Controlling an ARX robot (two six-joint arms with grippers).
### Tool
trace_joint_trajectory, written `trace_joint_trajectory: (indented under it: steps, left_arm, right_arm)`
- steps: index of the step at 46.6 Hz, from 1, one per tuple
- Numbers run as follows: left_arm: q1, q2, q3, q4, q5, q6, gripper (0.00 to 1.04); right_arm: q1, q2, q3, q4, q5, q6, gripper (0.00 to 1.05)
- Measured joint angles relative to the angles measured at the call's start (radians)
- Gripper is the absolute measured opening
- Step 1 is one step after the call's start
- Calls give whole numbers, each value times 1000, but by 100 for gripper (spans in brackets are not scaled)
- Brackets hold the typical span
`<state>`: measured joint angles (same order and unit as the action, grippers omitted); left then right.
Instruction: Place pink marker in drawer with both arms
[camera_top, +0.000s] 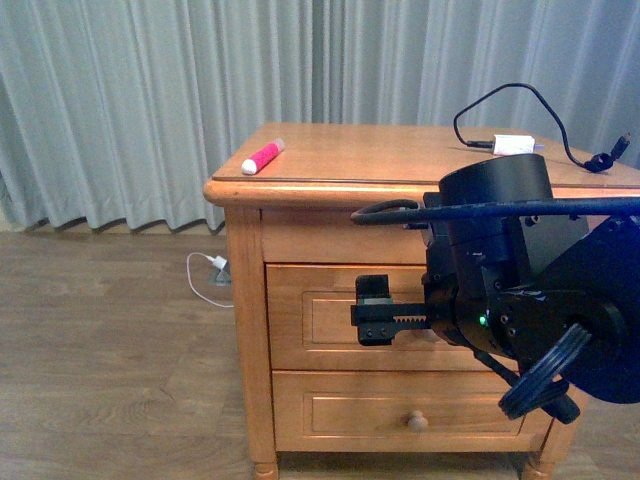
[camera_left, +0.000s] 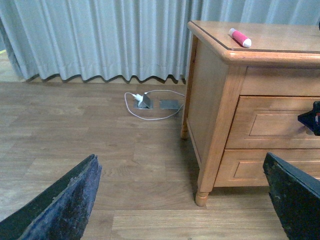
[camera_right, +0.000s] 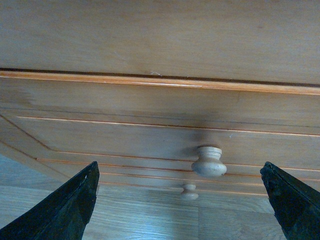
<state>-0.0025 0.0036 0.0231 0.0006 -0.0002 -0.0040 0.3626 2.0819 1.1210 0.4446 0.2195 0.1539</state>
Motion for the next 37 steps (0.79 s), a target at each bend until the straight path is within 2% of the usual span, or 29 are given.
trace_joint_trajectory:
  steps: [37]
  left_arm:
    - [0, 0, 0, 0, 0, 0, 99]
  right_arm:
    - [-46, 182, 112, 42, 38, -17, 96]
